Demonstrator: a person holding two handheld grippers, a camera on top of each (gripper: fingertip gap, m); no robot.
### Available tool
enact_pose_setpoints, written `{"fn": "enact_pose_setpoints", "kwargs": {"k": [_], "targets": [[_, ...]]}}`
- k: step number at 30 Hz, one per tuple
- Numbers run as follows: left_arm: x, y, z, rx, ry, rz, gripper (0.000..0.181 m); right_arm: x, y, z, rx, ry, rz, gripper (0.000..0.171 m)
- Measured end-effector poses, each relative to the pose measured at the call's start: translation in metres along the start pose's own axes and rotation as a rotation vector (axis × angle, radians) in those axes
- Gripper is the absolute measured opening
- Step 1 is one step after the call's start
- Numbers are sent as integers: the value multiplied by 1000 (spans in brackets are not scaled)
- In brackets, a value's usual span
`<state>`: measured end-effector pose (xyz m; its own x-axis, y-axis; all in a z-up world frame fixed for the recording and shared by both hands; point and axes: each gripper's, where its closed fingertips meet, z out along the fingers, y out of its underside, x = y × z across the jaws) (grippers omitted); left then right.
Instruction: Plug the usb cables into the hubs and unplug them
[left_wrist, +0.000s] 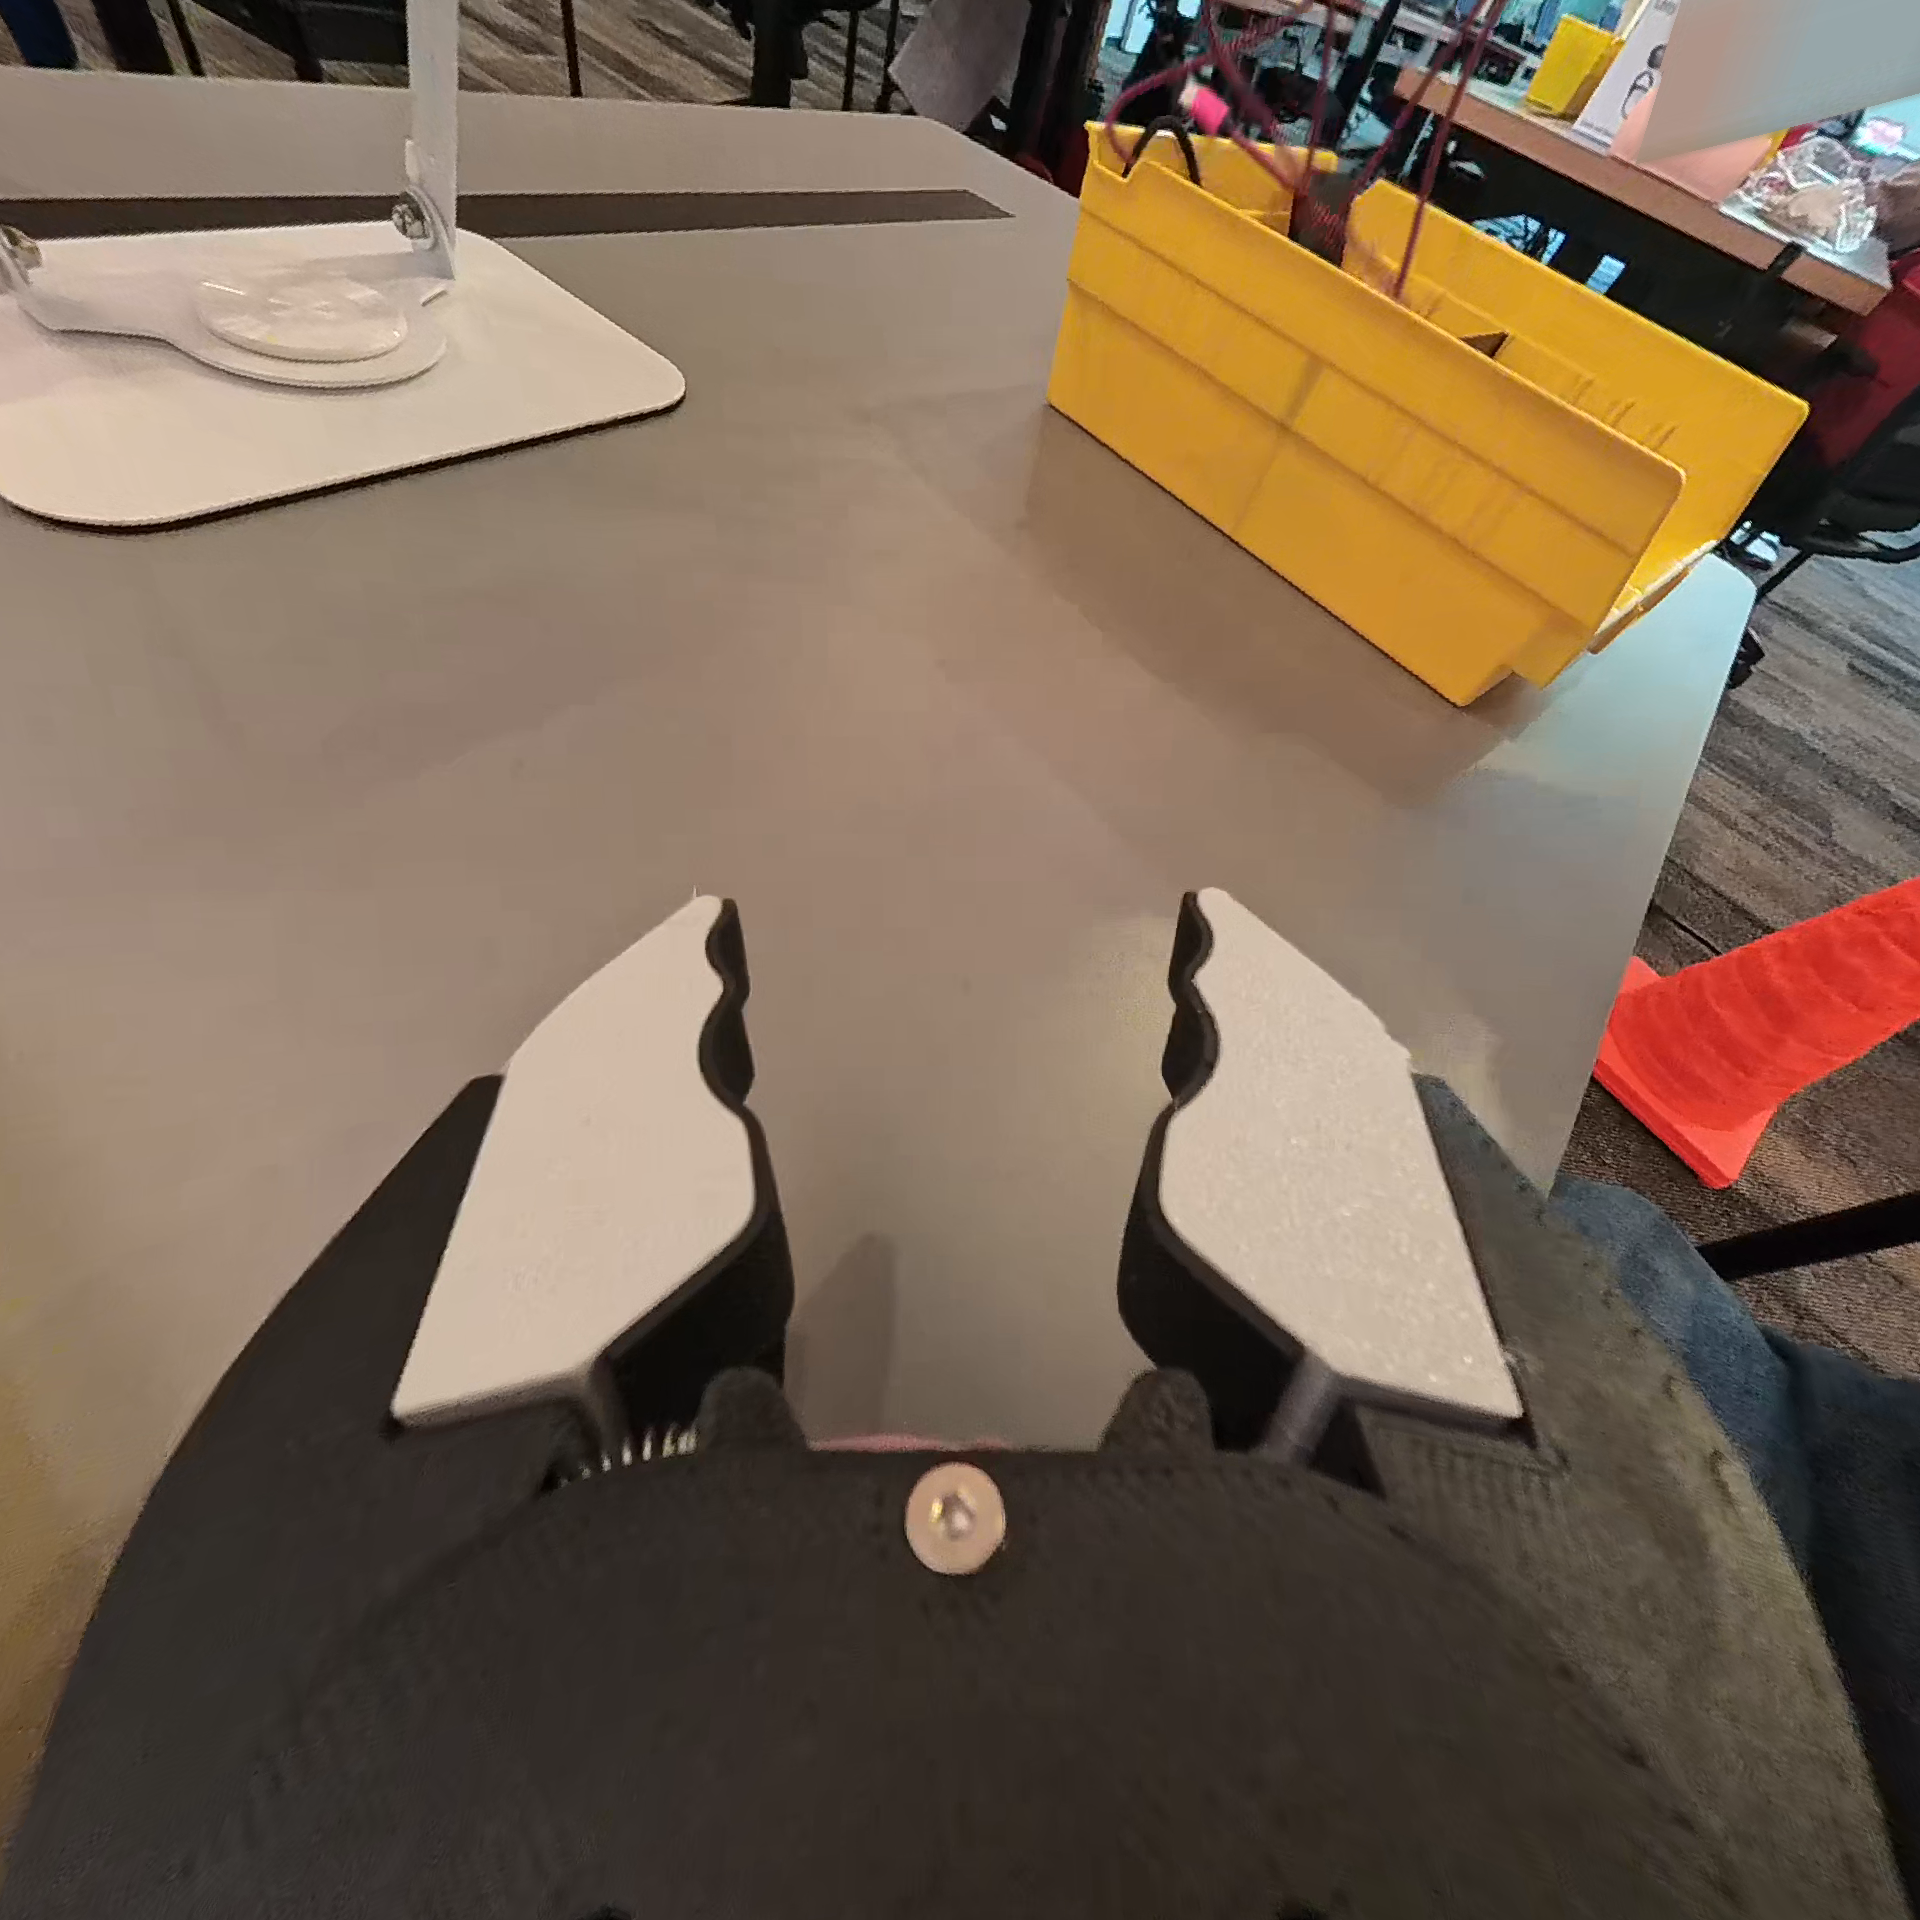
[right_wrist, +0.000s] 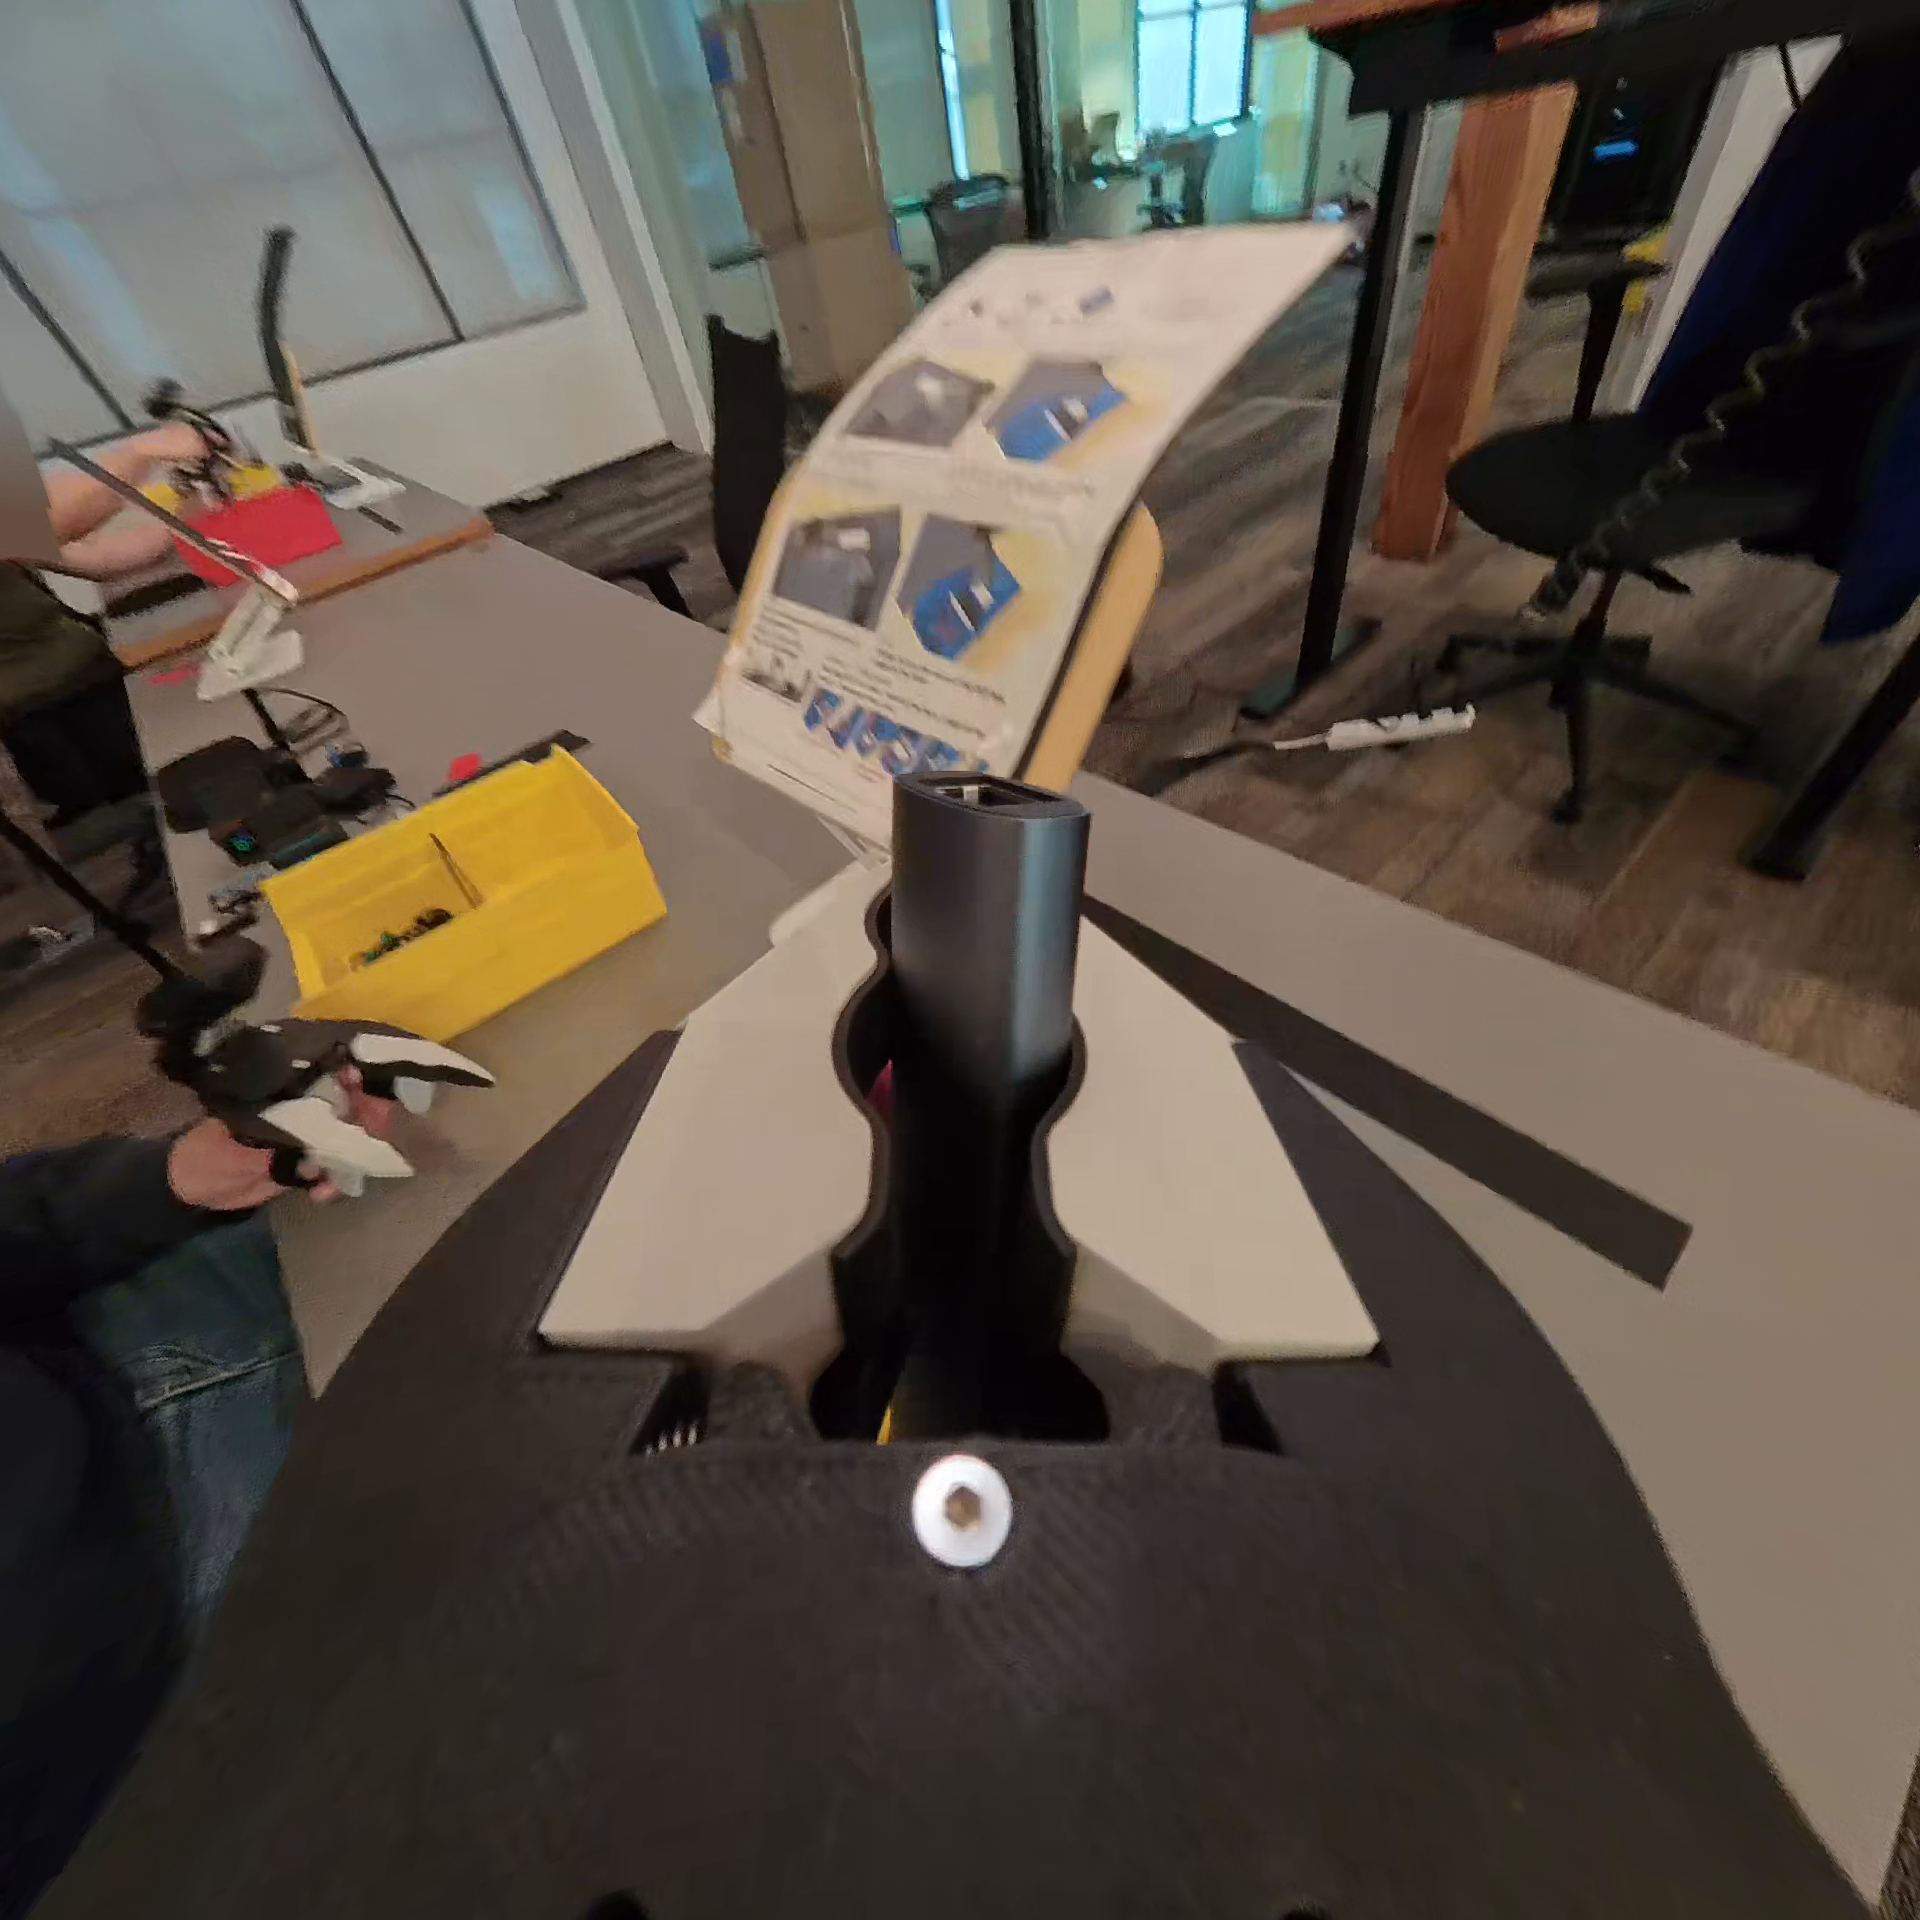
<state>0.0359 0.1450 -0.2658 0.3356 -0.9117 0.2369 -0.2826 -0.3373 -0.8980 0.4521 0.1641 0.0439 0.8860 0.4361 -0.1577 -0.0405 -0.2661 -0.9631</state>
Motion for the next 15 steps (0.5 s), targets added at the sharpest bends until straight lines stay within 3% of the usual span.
{"fn": "enact_pose_setpoints", "kwargs": {"k": [7,15], "targets": [[0,2,1,-9,1,-6,79,40,97,42,-154,48,35,16],[0,3,2,-19,14,-12,79,66,198,64,-400,74,88,17]]}}
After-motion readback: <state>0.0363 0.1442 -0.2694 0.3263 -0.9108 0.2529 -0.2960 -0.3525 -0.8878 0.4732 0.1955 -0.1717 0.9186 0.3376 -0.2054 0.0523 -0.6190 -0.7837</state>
